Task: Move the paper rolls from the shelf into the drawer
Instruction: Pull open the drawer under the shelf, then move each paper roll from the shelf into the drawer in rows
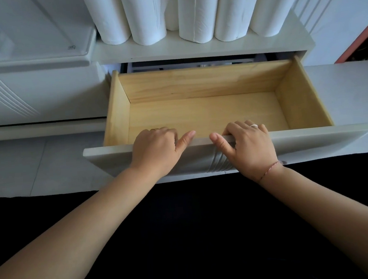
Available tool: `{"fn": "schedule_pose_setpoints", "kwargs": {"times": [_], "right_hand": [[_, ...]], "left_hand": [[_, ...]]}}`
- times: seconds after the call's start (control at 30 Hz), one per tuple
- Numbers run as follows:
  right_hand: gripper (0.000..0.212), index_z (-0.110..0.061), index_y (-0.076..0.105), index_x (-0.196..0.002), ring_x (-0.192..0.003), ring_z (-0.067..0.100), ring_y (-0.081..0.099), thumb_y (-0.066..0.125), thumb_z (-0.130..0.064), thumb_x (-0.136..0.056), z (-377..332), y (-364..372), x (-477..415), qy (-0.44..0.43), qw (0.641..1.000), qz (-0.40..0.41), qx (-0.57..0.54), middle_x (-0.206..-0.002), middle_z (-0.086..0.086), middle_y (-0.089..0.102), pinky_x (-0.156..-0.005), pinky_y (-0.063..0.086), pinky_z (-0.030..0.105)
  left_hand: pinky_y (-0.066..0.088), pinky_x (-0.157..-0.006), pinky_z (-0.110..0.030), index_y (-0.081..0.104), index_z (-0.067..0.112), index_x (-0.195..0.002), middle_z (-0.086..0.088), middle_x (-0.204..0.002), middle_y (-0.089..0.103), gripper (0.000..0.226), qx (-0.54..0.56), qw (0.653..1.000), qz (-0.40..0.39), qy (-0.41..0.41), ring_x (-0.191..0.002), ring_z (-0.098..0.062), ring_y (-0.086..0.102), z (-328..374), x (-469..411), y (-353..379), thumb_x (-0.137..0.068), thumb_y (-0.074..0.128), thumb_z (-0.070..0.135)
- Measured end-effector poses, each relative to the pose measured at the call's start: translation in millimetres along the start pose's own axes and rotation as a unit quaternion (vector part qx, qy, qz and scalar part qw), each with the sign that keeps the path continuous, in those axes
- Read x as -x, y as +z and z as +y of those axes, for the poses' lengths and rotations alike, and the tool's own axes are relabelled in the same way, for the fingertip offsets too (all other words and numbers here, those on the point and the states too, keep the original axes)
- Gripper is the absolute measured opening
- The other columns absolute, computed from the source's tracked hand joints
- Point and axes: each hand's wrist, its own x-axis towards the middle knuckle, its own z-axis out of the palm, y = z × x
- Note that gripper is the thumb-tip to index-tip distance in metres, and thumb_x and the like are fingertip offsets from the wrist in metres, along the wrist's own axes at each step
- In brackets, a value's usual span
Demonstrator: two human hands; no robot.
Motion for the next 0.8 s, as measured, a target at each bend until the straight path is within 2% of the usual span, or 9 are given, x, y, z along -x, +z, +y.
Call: {"fn": "schedule_pose_setpoints", "kwargs": {"times": [0.1,0.27,0.33,0.4,0.53,0.6,0.67,0.73,0.8], "right_hand": [[0.083,-0.012,0.060,-0.082,-0.096,0.028,0.056,0.012,-0.079,-0.078,-0.1,-0.4,-0.4,0.003,1.000,-0.005,-0.007,-0.088,0.003,0.064,-0.084,0.031,0.034],[0.071,-0.012,0.061,-0.083,-0.097,0.029,0.056,0.022,-0.071,-0.082,-0.6,-0.6,-1.9,0.004,1.000,-0.013,-0.006,-0.089,0.003,0.065,-0.086,0.033,0.036],[0.075,-0.013,0.062,-0.083,-0.097,0.028,0.056,0.016,-0.072,-0.079,-1.2,-1.9,-4.2,0.005,1.000,-0.019,0.003,-0.088,0.003,0.065,-0.087,0.034,0.036],[0.080,-0.014,0.062,-0.083,-0.095,0.027,0.058,0.009,-0.074,-0.074,-3.7,-3.6,-9.3,0.006,1.000,-0.027,0.000,-0.087,0.001,0.065,-0.088,0.036,0.036],[0.071,-0.018,0.065,-0.095,-0.099,0.023,0.060,0.021,-0.072,-0.082,-15.2,-5.3,-31.3,-0.005,0.999,-0.030,-0.022,-0.099,-0.002,0.067,-0.089,0.038,0.035],[0.066,-0.019,0.064,-0.105,-0.106,0.024,0.058,0.028,-0.070,-0.085,-24.4,-7.3,-51.2,-0.018,0.999,-0.014,-0.040,-0.111,-0.001,0.065,-0.092,0.036,0.035],[0.063,-0.019,0.060,-0.117,-0.115,0.026,0.054,0.033,-0.068,-0.087,-33.7,-8.6,-78.2,-0.038,0.997,0.006,-0.061,-0.123,0.001,0.059,-0.097,0.035,0.037],[0.062,-0.019,0.053,-0.126,-0.120,0.026,0.050,0.036,-0.066,-0.089,-42.7,-7.2,-109.4,-0.057,0.995,0.019,-0.077,-0.130,0.002,0.052,-0.102,0.035,0.038],[0.062,-0.017,0.046,-0.133,-0.124,0.026,0.046,0.040,-0.062,-0.091,-51.6,-2.1,-140.8,-0.070,0.992,0.036,-0.093,-0.135,0.003,0.046,-0.106,0.035,0.038]], "left_hand": [[0.019,-0.054,-0.031,0.049,0.013,-0.056,-0.001,-0.056,0.052,0.075,-0.002,1.000,0.004,-0.001,-0.050,-0.024,0.045,0.7,0.4,0.7,-0.086,0.008,0.067],[0.020,-0.053,-0.031,0.052,0.014,-0.059,0.000,-0.059,0.053,0.078,-0.010,1.000,-0.006,0.006,-0.054,-0.022,0.048,-0.9,-0.9,-0.3,-0.086,0.005,0.070],[0.017,-0.049,-0.030,0.053,0.015,-0.061,0.001,-0.058,0.053,0.076,0.003,1.000,-0.010,0.005,-0.055,-0.022,0.048,-1.8,-1.7,-2.3,-0.085,0.006,0.070],[0.016,-0.047,-0.027,0.051,0.020,-0.060,0.003,-0.059,0.052,0.071,0.018,1.000,-0.014,-0.001,-0.057,-0.020,0.046,-4.5,-3.9,-5.0,-0.082,0.005,0.070],[0.025,-0.051,-0.027,0.044,0.030,-0.062,0.007,-0.064,0.053,0.062,0.036,0.999,-0.004,0.005,-0.066,-0.018,0.050,-21.4,-18.7,-15.6,-0.084,0.005,0.073],[0.037,-0.065,-0.030,0.062,0.024,-0.084,0.003,-0.086,0.065,0.073,0.042,0.999,0.004,0.011,-0.084,-0.020,0.057,-36.8,-31.7,-22.3,-0.086,0.007,0.072],[0.039,-0.089,-0.037,0.064,0.015,-0.112,-0.004,-0.117,0.063,0.079,0.040,0.999,0.004,0.010,-0.111,-0.024,0.053,-56.6,-43.9,-26.3,-0.086,0.011,0.069],[0.024,-0.108,-0.039,0.051,0.013,-0.132,-0.007,-0.141,0.047,0.080,0.020,1.000,-0.016,-0.015,-0.132,-0.024,0.037,-80.1,-52.5,-25.5,-0.089,0.013,0.068],[0.008,-0.116,-0.040,0.030,0.017,-0.146,-0.004,-0.156,0.022,0.079,0.000,0.997,-0.047,-0.063,-0.144,-0.020,0.014,-103.8,-56.4,-19.4,-0.088,0.010,0.067]]}}
